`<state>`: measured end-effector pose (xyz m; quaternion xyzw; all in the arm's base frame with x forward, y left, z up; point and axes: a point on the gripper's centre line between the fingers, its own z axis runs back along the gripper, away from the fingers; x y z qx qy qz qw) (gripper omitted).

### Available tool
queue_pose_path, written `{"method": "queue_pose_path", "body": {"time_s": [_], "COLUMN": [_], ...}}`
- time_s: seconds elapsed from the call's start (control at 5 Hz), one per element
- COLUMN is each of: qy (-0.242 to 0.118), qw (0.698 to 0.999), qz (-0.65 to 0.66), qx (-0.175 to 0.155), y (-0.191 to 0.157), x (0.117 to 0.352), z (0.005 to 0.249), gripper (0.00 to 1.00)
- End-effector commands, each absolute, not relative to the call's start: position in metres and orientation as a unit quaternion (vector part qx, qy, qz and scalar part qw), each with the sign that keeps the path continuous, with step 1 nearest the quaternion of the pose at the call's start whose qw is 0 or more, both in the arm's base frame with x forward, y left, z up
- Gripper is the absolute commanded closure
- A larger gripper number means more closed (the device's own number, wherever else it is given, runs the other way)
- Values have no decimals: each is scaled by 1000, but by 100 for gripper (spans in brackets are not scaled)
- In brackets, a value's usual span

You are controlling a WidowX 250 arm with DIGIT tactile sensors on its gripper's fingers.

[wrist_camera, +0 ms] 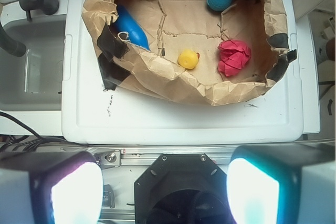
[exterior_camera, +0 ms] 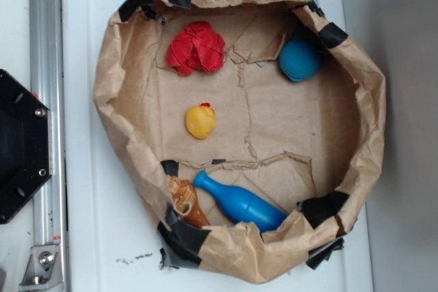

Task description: Grab the shell.

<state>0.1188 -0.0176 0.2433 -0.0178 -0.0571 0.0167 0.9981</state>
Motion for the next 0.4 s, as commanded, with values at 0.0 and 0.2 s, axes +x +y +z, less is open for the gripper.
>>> {"method": "queue_pose_path", "body": {"time_s": [0.0, 0.2], "qy": [-57, -47], "qw": [998, 997], "qz": [17, 63], "qx": [-18, 23], "y": [-18, 4], "x": [119, 161], "z": [243, 203], "gripper": [0, 0]}}
